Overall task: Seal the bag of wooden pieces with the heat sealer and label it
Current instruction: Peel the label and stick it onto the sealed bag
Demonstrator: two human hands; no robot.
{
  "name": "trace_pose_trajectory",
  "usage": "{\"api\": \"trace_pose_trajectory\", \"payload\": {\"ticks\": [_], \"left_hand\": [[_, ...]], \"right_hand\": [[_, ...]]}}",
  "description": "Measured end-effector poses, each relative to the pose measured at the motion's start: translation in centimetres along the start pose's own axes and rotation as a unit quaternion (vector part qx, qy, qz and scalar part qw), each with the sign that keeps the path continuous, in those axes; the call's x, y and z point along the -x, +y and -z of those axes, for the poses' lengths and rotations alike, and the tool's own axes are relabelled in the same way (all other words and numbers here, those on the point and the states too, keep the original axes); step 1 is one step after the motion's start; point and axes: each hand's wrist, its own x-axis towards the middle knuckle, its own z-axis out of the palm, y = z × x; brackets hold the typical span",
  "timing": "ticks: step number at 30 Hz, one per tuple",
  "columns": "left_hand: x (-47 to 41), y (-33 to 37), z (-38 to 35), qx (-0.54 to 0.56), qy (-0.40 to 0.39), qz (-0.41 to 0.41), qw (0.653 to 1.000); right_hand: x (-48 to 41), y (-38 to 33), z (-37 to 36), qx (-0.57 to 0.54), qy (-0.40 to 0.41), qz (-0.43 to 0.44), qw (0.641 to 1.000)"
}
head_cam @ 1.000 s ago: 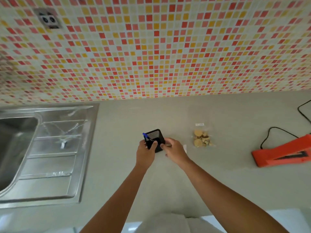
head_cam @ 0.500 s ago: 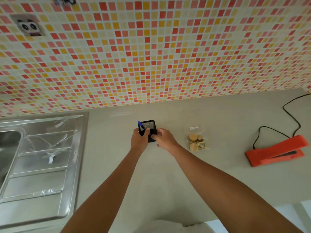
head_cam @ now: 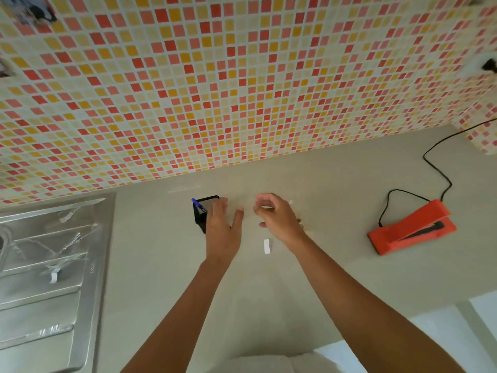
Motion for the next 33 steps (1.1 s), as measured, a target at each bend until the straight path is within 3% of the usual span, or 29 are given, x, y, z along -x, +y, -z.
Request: {"api": "trace_pose_trajectory", "payload": {"ticks": [10,15,22,28,33], "left_hand": [[5.0,9.8,-14.7,0.089,-0.172,-0.080,0.978],[8.4,11.9,-24.6,0.029,-0.285,-0.089,0.954],[11.7,11.0,-32.8,-0.057,-0.331,-0.010,0.942],[12.5,8.6,-36.8,-0.064,-0.285,0.025,0.956],[12.1,10.6,-37.3,-0.019,-0.258,0.055,0.964]], "right_hand": [[6.9,-3.0,20.3,-0.061,0.143,0.138,0.978],[7.9,-1.3,34.2,-0.115,0.209,0.151,0.959],[3.0,10.4,46.1,-0.093,0.272,0.026,0.957],[-0.2,21.2,47.5,-0.015,0.269,-0.127,0.955],[-1.6,23.4,47.3,-0.035,0.226,-0.157,0.961]]}}
